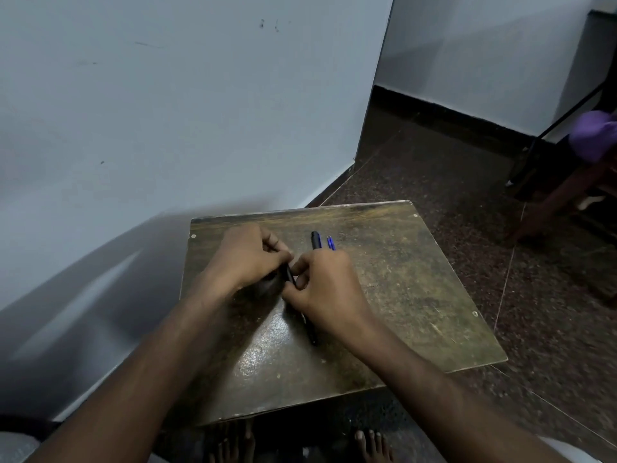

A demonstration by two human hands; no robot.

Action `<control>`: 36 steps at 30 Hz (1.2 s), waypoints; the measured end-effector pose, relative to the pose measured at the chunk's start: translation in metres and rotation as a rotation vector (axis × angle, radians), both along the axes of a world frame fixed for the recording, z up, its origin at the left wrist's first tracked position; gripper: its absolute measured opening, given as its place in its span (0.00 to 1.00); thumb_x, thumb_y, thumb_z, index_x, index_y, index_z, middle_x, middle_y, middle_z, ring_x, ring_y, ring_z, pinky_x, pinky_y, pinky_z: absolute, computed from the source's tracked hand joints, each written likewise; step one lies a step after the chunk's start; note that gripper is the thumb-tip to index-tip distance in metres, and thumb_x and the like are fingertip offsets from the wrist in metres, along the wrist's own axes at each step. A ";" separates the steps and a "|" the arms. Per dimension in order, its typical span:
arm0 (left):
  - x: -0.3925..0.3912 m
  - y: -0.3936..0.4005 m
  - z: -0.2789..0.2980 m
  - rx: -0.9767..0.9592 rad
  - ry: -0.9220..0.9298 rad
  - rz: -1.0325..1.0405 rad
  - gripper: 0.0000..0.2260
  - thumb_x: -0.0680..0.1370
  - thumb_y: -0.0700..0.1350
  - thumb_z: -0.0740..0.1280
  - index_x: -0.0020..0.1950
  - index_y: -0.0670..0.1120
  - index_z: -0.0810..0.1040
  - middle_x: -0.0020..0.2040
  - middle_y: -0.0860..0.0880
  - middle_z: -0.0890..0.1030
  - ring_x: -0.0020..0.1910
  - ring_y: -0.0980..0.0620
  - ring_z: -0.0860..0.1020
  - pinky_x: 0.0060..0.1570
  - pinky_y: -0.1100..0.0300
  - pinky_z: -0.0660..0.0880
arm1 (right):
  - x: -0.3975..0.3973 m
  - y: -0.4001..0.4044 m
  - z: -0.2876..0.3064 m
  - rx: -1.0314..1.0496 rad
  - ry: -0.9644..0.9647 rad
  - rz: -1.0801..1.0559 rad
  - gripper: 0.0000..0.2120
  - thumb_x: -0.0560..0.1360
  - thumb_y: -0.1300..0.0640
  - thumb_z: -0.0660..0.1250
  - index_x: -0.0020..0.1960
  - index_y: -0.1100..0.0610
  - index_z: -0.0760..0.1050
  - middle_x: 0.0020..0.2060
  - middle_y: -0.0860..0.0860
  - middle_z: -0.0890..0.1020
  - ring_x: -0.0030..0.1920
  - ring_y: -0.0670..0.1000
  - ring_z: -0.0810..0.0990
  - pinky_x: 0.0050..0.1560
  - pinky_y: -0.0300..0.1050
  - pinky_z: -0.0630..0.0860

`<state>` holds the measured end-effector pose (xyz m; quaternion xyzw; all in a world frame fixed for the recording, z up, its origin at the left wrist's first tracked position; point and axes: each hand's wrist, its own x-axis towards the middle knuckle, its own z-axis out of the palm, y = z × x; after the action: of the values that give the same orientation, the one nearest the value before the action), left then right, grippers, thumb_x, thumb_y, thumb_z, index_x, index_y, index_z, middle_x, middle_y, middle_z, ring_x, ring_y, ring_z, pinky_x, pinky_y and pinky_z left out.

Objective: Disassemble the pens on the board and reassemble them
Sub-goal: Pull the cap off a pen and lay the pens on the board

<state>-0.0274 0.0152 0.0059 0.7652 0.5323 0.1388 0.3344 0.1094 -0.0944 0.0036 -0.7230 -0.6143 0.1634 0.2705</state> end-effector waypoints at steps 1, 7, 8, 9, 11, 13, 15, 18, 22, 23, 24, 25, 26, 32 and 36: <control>-0.001 0.001 0.001 -0.005 -0.077 0.014 0.06 0.77 0.53 0.80 0.42 0.53 0.89 0.34 0.58 0.87 0.33 0.67 0.82 0.34 0.71 0.74 | 0.002 0.000 0.004 0.027 0.065 -0.031 0.07 0.72 0.56 0.78 0.43 0.61 0.86 0.33 0.54 0.87 0.34 0.48 0.86 0.42 0.48 0.85; 0.012 -0.007 0.004 -0.227 -0.671 0.050 0.19 0.69 0.68 0.79 0.46 0.53 0.90 0.41 0.52 0.89 0.40 0.58 0.86 0.46 0.60 0.83 | 0.022 -0.005 0.018 0.142 0.450 -0.171 0.03 0.76 0.55 0.77 0.50 0.52 0.87 0.35 0.44 0.86 0.34 0.38 0.82 0.36 0.31 0.76; 0.016 -0.008 0.003 -0.220 -0.699 0.060 0.19 0.69 0.68 0.79 0.46 0.53 0.90 0.41 0.52 0.89 0.40 0.59 0.86 0.45 0.62 0.82 | 0.025 -0.005 0.019 0.111 0.466 -0.171 0.03 0.79 0.54 0.76 0.52 0.52 0.86 0.37 0.45 0.87 0.35 0.38 0.82 0.37 0.32 0.77; 0.020 -0.009 0.002 -0.214 -0.717 0.073 0.19 0.68 0.67 0.79 0.47 0.54 0.90 0.40 0.52 0.89 0.40 0.59 0.86 0.43 0.64 0.81 | 0.026 -0.005 0.020 0.067 0.511 -0.165 0.03 0.81 0.54 0.74 0.53 0.52 0.85 0.39 0.46 0.87 0.37 0.40 0.82 0.40 0.35 0.78; 0.025 -0.011 0.000 -0.220 -0.724 0.083 0.18 0.69 0.67 0.78 0.47 0.55 0.90 0.41 0.54 0.89 0.40 0.61 0.85 0.41 0.66 0.80 | 0.025 -0.006 0.021 -0.051 0.716 -0.142 0.07 0.86 0.54 0.67 0.55 0.55 0.82 0.41 0.49 0.86 0.40 0.46 0.83 0.44 0.43 0.81; 0.029 -0.014 -0.001 -0.239 -0.740 0.076 0.16 0.69 0.66 0.79 0.46 0.56 0.91 0.41 0.54 0.89 0.40 0.61 0.84 0.42 0.64 0.79 | 0.023 -0.007 0.021 -0.142 0.860 -0.110 0.12 0.89 0.54 0.61 0.55 0.57 0.81 0.38 0.51 0.84 0.38 0.49 0.81 0.42 0.46 0.80; 0.030 -0.015 -0.001 -0.262 -0.775 0.091 0.15 0.69 0.65 0.79 0.47 0.56 0.91 0.42 0.54 0.89 0.40 0.61 0.84 0.42 0.63 0.79 | 0.021 -0.008 0.019 -0.144 0.855 -0.102 0.15 0.90 0.53 0.58 0.52 0.57 0.80 0.34 0.48 0.78 0.33 0.46 0.75 0.36 0.45 0.72; 0.029 -0.015 -0.002 -0.285 -0.773 0.107 0.13 0.72 0.62 0.80 0.50 0.56 0.92 0.44 0.55 0.90 0.41 0.64 0.84 0.37 0.69 0.78 | 0.021 -0.007 0.017 -0.073 0.727 -0.170 0.17 0.90 0.49 0.57 0.50 0.55 0.80 0.29 0.43 0.72 0.29 0.43 0.68 0.34 0.44 0.65; 0.030 -0.012 -0.003 -0.326 -0.812 0.160 0.10 0.76 0.54 0.80 0.52 0.49 0.92 0.40 0.54 0.87 0.38 0.63 0.81 0.37 0.69 0.78 | 0.018 -0.007 0.020 -0.006 0.591 -0.167 0.17 0.89 0.45 0.58 0.48 0.51 0.79 0.28 0.43 0.73 0.30 0.45 0.71 0.34 0.48 0.69; 0.030 -0.011 -0.002 -0.344 -0.840 0.174 0.11 0.76 0.52 0.80 0.52 0.47 0.92 0.39 0.53 0.86 0.36 0.62 0.79 0.37 0.69 0.77 | 0.018 -0.006 0.020 0.008 0.553 -0.156 0.17 0.89 0.45 0.58 0.48 0.49 0.80 0.30 0.43 0.74 0.33 0.46 0.73 0.36 0.49 0.70; 0.030 -0.011 -0.003 -0.357 -0.866 0.179 0.11 0.76 0.51 0.81 0.53 0.44 0.91 0.38 0.53 0.85 0.35 0.62 0.78 0.36 0.68 0.77 | 0.018 -0.006 0.021 0.020 0.527 -0.148 0.17 0.88 0.44 0.58 0.48 0.48 0.80 0.33 0.43 0.76 0.36 0.46 0.75 0.39 0.49 0.72; 0.030 -0.010 -0.003 -0.364 -0.884 0.180 0.12 0.76 0.50 0.81 0.53 0.43 0.91 0.37 0.53 0.85 0.34 0.62 0.77 0.36 0.68 0.77 | 0.019 -0.006 0.021 0.023 0.513 -0.144 0.16 0.88 0.44 0.59 0.49 0.47 0.82 0.34 0.42 0.78 0.38 0.45 0.77 0.42 0.47 0.73; 0.030 -0.010 -0.003 -0.369 -0.898 0.184 0.12 0.76 0.49 0.81 0.53 0.42 0.91 0.37 0.53 0.85 0.34 0.62 0.78 0.37 0.68 0.78 | 0.021 -0.007 0.021 0.016 0.505 -0.142 0.17 0.88 0.43 0.59 0.50 0.46 0.83 0.36 0.41 0.80 0.40 0.43 0.78 0.43 0.45 0.72; 0.019 0.000 0.002 -0.243 -0.747 0.279 0.05 0.77 0.47 0.80 0.49 0.46 0.89 0.37 0.52 0.89 0.36 0.58 0.88 0.37 0.69 0.82 | 0.041 -0.018 0.019 -0.155 0.395 -0.163 0.21 0.85 0.44 0.62 0.49 0.60 0.84 0.31 0.44 0.79 0.29 0.44 0.74 0.33 0.44 0.68; 0.017 -0.002 -0.009 0.026 -0.271 0.181 0.06 0.76 0.48 0.82 0.46 0.49 0.87 0.35 0.54 0.87 0.30 0.59 0.86 0.27 0.69 0.79 | 0.047 -0.019 0.021 -0.146 0.621 -0.197 0.16 0.74 0.48 0.60 0.42 0.56 0.83 0.26 0.45 0.76 0.24 0.44 0.69 0.31 0.43 0.64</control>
<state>-0.0102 0.0133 -0.0028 0.6927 0.5471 0.2774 0.3794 0.1560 -0.1131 0.0246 -0.7121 -0.4163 0.3926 0.4067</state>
